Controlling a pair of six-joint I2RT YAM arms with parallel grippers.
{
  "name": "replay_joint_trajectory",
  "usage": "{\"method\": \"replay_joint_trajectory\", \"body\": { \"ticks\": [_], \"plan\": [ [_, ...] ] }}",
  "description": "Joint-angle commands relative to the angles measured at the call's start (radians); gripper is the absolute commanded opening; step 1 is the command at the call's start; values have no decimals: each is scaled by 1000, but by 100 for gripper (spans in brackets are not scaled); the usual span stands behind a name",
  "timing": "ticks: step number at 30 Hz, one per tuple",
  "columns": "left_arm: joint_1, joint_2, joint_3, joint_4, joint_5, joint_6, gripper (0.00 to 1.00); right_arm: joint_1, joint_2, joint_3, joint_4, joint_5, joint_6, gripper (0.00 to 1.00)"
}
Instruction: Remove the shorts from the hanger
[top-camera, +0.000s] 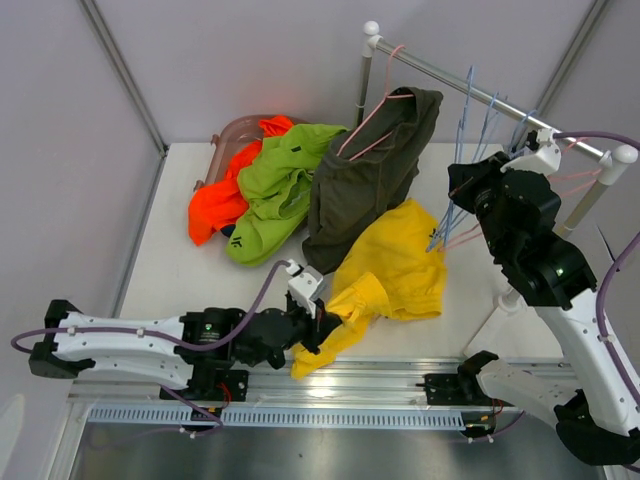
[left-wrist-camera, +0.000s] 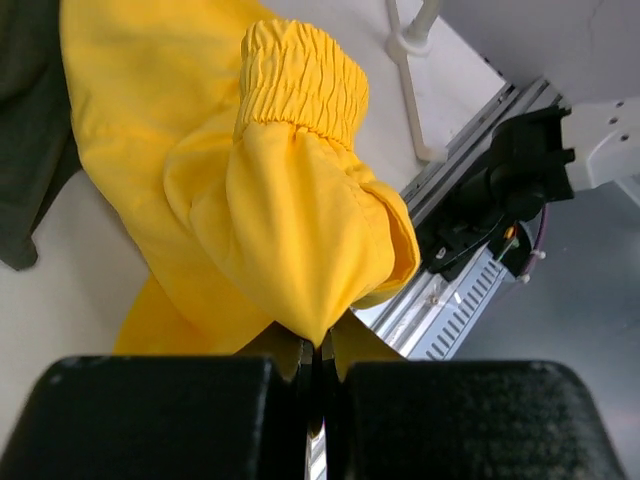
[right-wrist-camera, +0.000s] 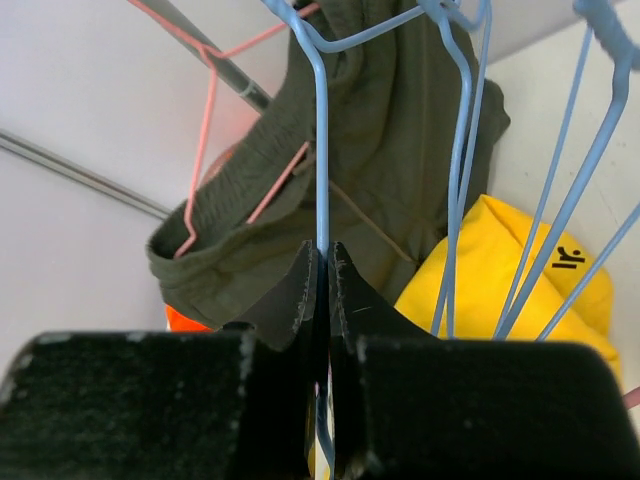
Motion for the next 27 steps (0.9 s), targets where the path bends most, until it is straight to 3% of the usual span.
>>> {"method": "replay_joint_trajectory", "body": {
  "ticks": [1,8,11,12,16,23,27],
  "plan": [
    [-14,-41,56,-38,-72,-2,0,-21,-12,-8,48,-27,37,0],
    [-14,-101,74,-99,-116,-3,0,-21,-59,-63,37,-76,63,2],
    [-14,-120,131,-162,-168,28,0,-19,-85,-89,28,-97,71,46],
    [-14,-129,169,-211,-187,37,0,-21,-95,-91,24,-105,77,70],
    [-14,-153,305,-334,-317,92,0,-19,-124,-96,-7,-116,92,98],
    [-10,-196,524,-288,-490,377,0,-21,-196,-97,-50,-134,98,99],
    [7,-190,617,-75,-583,658,0,-21,-234,-105,-76,-125,86,99]
  ]
}}
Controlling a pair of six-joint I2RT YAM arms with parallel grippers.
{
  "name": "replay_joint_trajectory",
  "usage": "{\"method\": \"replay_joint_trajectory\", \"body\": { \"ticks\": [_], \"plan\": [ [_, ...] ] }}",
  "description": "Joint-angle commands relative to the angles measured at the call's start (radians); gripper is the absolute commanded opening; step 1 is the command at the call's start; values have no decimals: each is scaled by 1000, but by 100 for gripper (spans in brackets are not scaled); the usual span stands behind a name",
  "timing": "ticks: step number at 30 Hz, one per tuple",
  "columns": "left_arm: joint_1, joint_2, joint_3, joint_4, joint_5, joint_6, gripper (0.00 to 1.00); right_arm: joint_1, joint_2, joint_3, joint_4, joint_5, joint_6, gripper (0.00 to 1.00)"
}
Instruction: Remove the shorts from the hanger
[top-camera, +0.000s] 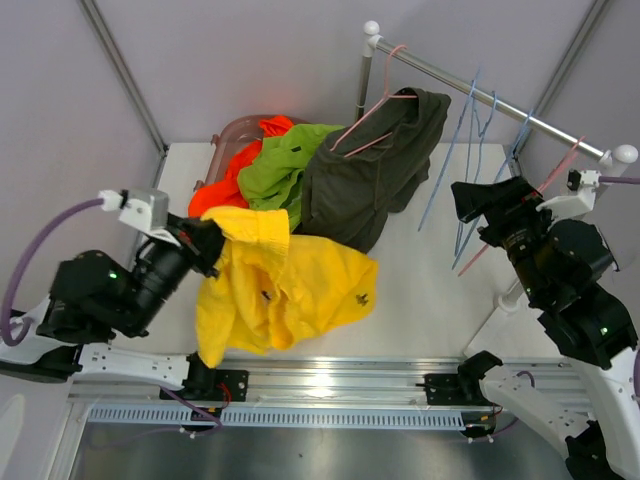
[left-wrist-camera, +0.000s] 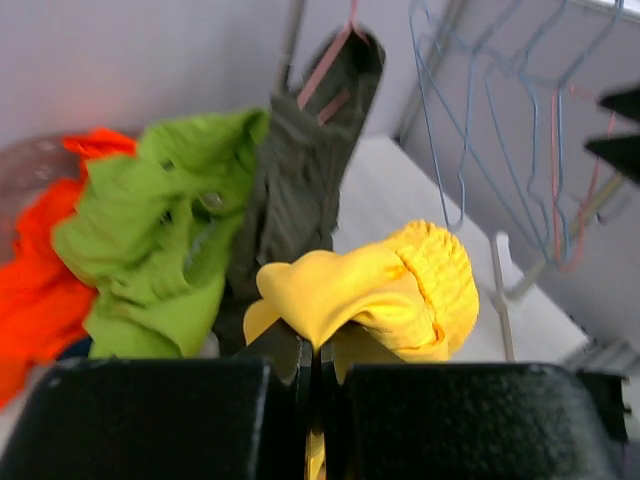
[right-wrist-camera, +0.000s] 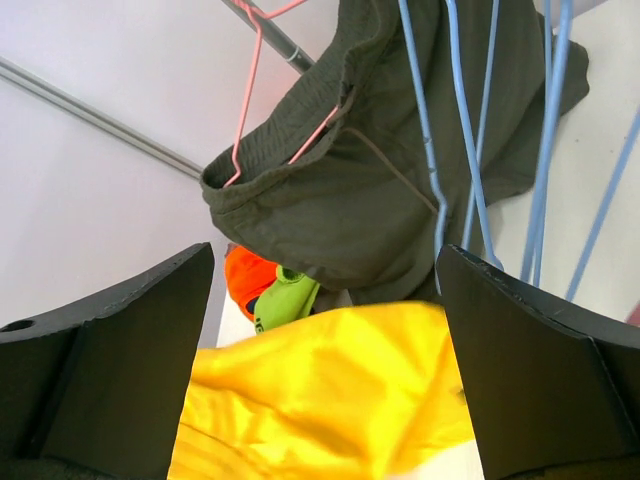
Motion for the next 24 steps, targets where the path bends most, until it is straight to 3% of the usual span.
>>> {"method": "replay_joint_trajectory", "body": {
  "ticks": [1,5,11,13,17,21,24],
  "plan": [
    [16,-5,86,278,-131,416,0,-2,-41,-5,-26,7,-1,99],
    [16,-13,133,714,-163,772,0,-2,-72,-36,-38,19,-7,99],
    [15,64,302,875,-164,1047,0,-2,-92,-74,-37,15,-16,99],
    [15,131,307,988,-195,1243,0,-2,-87,-74,-35,13,-22,99],
    [16,197,348,1263,-238,1494,0,-2,-79,-79,-30,1,-28,100],
    [34,259,335,1349,-252,1650,0,-2,-76,-93,-20,-5,-28,99],
    [155,312,322,1178,-272,1588,0,-2,-76,-105,-11,-15,-27,99]
  ]
}}
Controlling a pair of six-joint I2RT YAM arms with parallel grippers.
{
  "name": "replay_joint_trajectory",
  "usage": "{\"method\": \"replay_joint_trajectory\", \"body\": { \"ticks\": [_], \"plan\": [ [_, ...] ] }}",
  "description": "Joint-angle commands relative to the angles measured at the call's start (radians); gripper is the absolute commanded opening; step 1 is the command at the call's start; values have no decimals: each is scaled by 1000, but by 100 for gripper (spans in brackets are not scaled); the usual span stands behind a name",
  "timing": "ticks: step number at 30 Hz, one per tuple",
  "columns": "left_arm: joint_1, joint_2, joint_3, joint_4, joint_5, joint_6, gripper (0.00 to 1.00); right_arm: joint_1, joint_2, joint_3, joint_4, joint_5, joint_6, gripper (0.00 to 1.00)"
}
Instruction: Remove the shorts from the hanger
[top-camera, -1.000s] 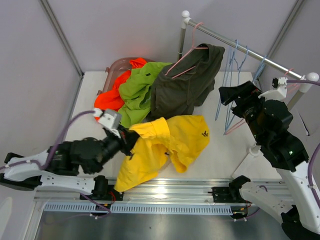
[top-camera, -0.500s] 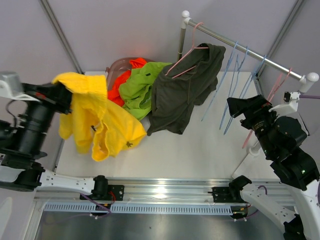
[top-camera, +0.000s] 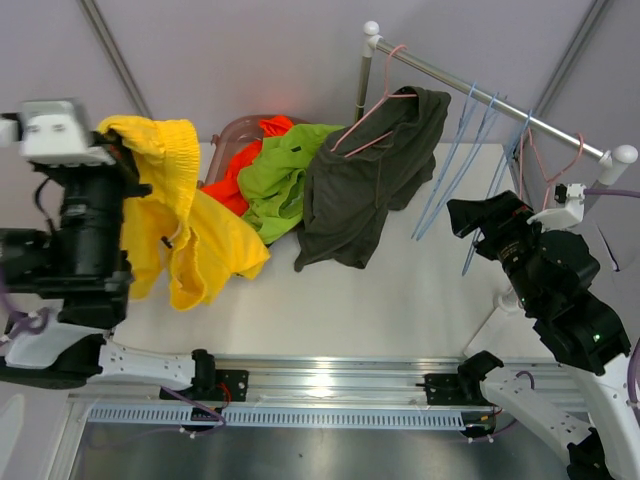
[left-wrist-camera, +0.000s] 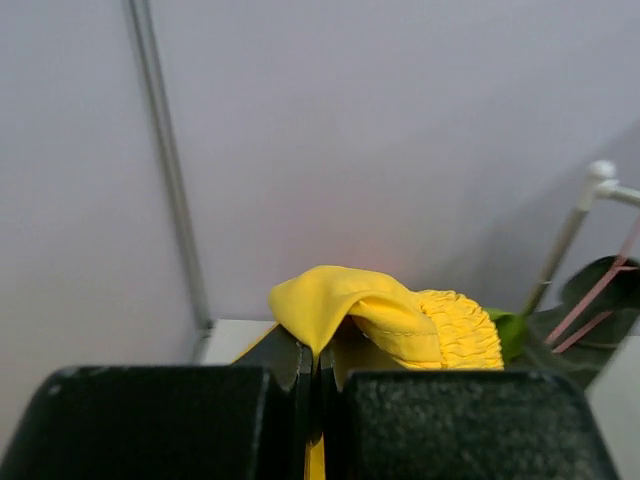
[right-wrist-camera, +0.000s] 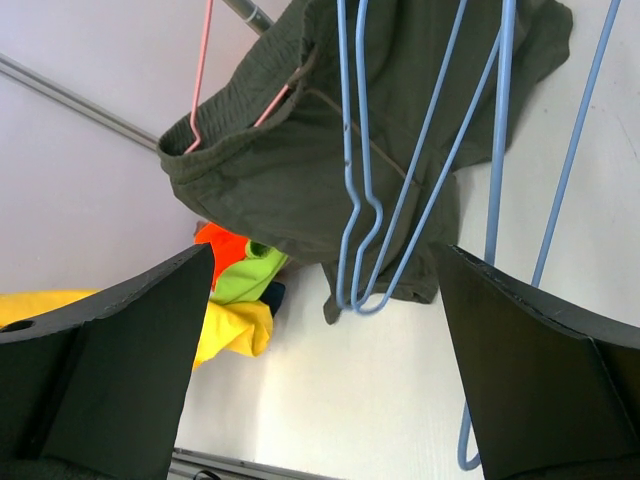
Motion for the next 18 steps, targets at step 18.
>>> {"method": "replay_joint_trajectory", "body": {
  "ticks": [18],
  "plan": [
    [893,478,715,-1273,467,-953,0,-2,-6,-30,7,-15,-36,99]
  ]
}}
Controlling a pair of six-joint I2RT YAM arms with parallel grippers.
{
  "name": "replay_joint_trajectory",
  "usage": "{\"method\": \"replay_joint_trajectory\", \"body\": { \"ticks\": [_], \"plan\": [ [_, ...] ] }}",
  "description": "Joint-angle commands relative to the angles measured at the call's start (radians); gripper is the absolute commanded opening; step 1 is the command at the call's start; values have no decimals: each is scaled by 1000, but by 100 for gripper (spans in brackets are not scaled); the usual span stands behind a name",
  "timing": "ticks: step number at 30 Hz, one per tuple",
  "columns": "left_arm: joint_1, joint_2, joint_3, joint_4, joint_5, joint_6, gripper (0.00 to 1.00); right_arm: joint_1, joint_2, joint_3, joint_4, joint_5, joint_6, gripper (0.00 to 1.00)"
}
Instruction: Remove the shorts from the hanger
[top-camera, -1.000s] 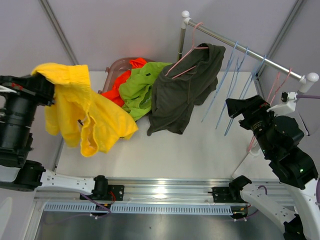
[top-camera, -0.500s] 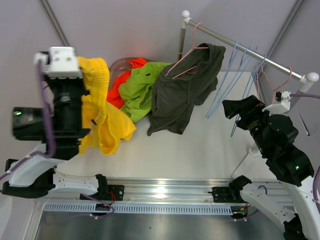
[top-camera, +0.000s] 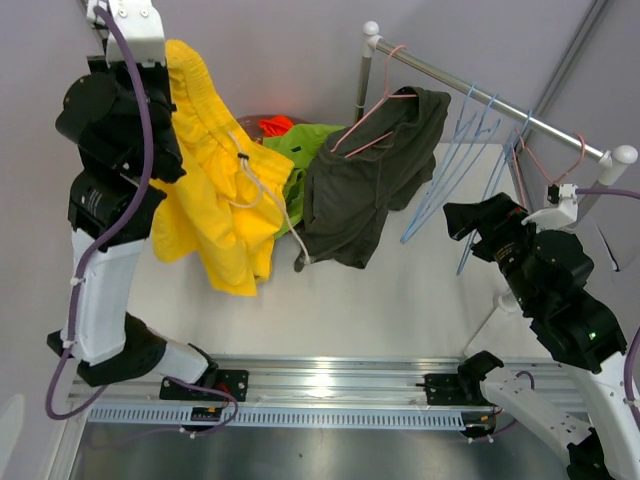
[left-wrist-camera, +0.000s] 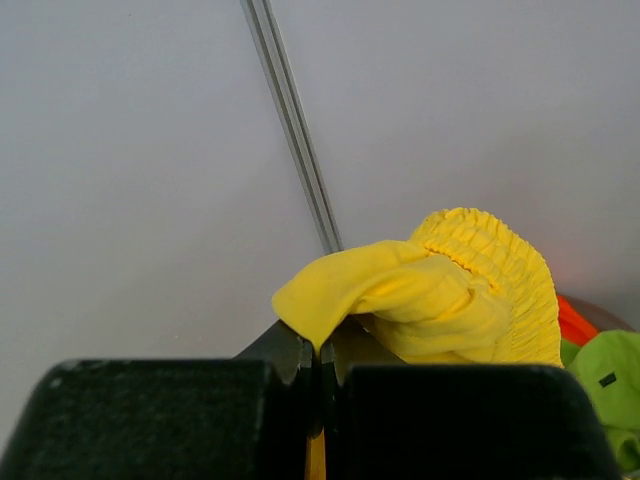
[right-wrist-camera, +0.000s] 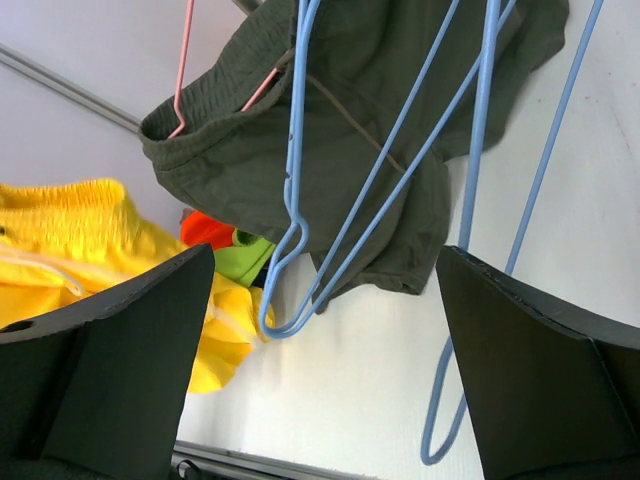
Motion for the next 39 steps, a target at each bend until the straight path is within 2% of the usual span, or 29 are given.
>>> {"method": "replay_joint_trajectory", "body": {
  "ticks": [1,2,3,8,12,15,18,20,22,23,25,26,35,39],
  "plan": [
    [152,110,156,-151,200,-244,0,-2,-6,-5,10,1,-20,99],
    [182,131,172,-160,284,-271,0,-2,-6,-3,10,-1,-23,99],
    [208,150,214,-174,326,-320,0,-2,-8,-5,7,-1,-26,100],
    [315,278,248,-108,530,-397,0,-2,-12,-37,11,-2,-40,100],
    [428,400,273,-80,677,-521,0,-2,-17,-86,42,-24,-34,99],
    [493,505,256,-89,768,-615,0,-2,-17,-123,67,-42,-28,99],
    [496,591,178,-99,826,-620,0,-2,-11,-146,96,-53,-23,100],
    [496,615,109,-85,834,-630,8,-2,0,-157,120,-65,-23,99],
    [496,652,58,-97,866,-650,31,-2,11,-152,136,-84,-23,99],
    [496,664,55,-125,910,-659,57,-2,20,-149,148,-88,-25,99],
    [489,668,46,-143,934,-673,88,-2,29,-143,160,-105,-26,99],
    [484,654,5,-140,920,-669,99,0,37,-135,171,-113,-32,99],
    [426,245,-235,-85,837,-673,99,3,96,-60,334,-327,-57,99],
    [412,44,-411,-60,834,-681,99,24,198,73,352,-348,-90,99]
  ]
}}
